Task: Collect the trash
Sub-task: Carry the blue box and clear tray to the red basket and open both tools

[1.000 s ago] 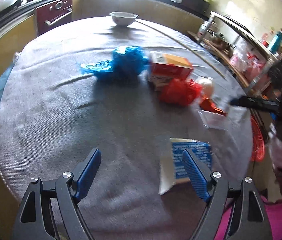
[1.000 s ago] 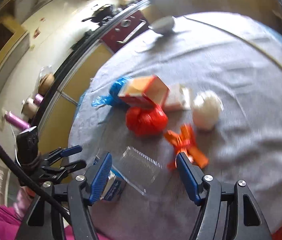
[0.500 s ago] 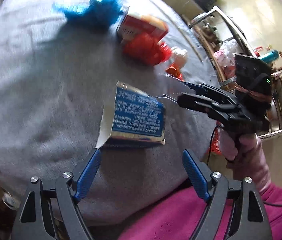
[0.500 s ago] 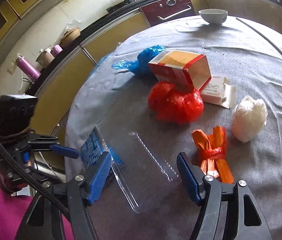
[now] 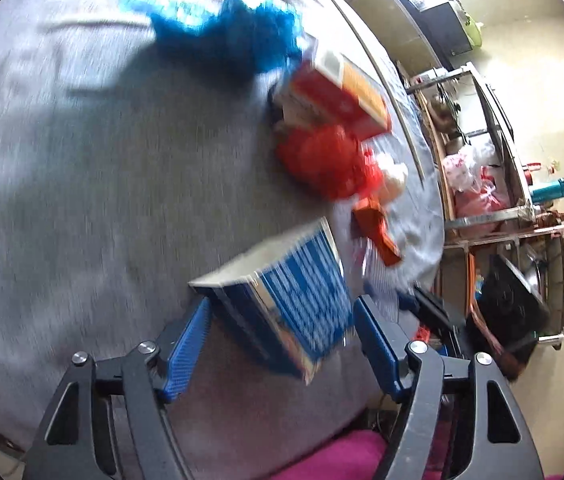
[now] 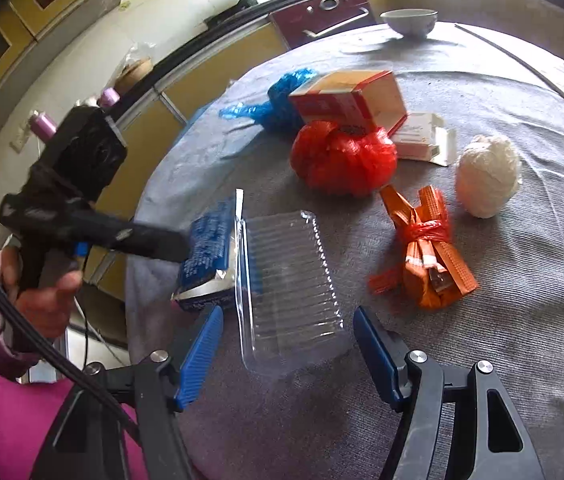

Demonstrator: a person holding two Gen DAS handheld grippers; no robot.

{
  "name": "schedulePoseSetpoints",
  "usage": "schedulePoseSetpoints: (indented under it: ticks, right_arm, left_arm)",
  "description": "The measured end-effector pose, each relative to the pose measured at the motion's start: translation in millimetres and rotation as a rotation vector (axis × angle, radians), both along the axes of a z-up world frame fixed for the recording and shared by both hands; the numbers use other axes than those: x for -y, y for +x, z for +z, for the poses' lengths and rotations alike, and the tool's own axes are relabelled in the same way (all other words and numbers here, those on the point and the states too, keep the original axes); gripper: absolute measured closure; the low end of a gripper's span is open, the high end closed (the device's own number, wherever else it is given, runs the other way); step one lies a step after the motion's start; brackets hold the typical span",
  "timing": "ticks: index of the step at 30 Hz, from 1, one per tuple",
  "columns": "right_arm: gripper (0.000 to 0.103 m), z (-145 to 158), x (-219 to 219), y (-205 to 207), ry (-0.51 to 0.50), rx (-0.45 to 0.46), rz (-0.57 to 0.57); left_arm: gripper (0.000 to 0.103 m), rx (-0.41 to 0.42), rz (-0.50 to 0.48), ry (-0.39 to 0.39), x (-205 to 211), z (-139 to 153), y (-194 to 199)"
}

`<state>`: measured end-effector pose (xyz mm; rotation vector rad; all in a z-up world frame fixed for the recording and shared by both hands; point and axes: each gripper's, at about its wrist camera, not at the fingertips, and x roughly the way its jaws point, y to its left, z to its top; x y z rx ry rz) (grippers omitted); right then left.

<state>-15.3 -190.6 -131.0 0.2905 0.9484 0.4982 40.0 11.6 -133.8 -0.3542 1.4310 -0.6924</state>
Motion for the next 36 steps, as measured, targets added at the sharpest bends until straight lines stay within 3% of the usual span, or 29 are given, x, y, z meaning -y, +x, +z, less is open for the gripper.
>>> schedulePoseSetpoints:
  ticks: [4, 6, 7, 13, 17, 22, 28, 31, 36]
  right_arm:
    - [0.032, 1, 16, -4, 0.086, 0.032, -0.075]
    - [0.047, -1, 18, -6, 0.090, 0.042, -0.091]
    - [0.049, -2, 18, -8, 0.091, 0.051, -0.083]
    - [0.052, -2, 29, -17, 0.143, 0.068, -0.152]
    - [0.052, -10, 53, -29, 0.251, 0.040, -0.237]
    - [0.052, -11, 79, -60, 0.334, 0.048, -0.315]
    - [0.052, -9, 104, -97, 0.376, 0.083, -0.404]
    - [0.052, -7, 120, -111, 0.388, 0.104, -0.452]
    - [0.052, 0, 154, -133, 0.411, 0.154, -0.552]
  left_arm:
    - [0.030, 0.012, 0.011, 0.024, 2, 4, 11]
    - [0.028, 0.023, -0.003, 0.025, 3, 8, 7]
    - [0.028, 0.032, -0.010, 0.034, 4, 10, 1]
    - [0.023, 0.047, -0.024, 0.060, 18, 23, -19]
    - [0.022, 0.055, -0.018, 0.188, 40, 18, -20]
    - [0.022, 0.034, 0.006, 0.283, 62, 1, -18]
    - [0.027, 0.129, -0.026, 0.375, 72, 2, -20]
    - [0.033, 0.146, -0.038, 0.365, 73, 6, -23]
    - [0.041, 0.234, -0.141, 0.332, 92, 29, -43]
